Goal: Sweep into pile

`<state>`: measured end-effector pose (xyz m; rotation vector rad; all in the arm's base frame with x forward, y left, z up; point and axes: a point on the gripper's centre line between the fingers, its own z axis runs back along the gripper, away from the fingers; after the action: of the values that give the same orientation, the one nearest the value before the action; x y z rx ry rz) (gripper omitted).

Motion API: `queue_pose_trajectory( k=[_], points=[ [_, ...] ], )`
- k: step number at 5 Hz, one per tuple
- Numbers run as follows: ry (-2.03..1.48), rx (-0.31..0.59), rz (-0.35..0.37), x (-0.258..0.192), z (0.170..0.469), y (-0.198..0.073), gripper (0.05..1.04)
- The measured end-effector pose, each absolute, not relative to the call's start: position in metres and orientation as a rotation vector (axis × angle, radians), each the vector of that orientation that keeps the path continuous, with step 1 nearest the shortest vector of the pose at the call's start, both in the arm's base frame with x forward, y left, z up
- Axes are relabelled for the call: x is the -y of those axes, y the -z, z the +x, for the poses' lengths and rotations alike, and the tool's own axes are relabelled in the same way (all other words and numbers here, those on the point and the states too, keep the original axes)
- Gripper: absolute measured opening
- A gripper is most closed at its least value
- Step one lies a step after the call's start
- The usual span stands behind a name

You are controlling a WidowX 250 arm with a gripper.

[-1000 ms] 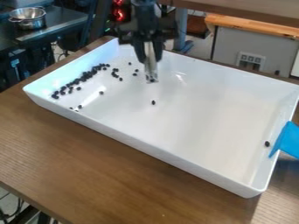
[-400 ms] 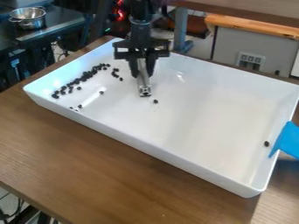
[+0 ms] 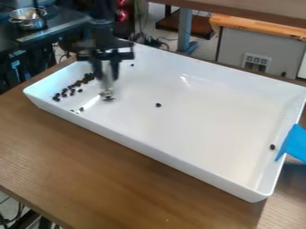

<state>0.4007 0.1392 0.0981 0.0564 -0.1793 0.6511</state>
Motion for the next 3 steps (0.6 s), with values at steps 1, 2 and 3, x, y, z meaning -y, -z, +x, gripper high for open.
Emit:
queue_pose_trajectory(
  k=[1, 2, 3],
  points=[
    [-0.588, 0.221, 0.118, -0.148, 0.391, -0.097, 0.342],
    [-0.551, 0.242, 0.139, -0.136, 0.39, -0.102, 0.342],
    [-0.508, 0.251, 0.035, -0.096, 0.393, -0.123, 0.342]
  ],
)
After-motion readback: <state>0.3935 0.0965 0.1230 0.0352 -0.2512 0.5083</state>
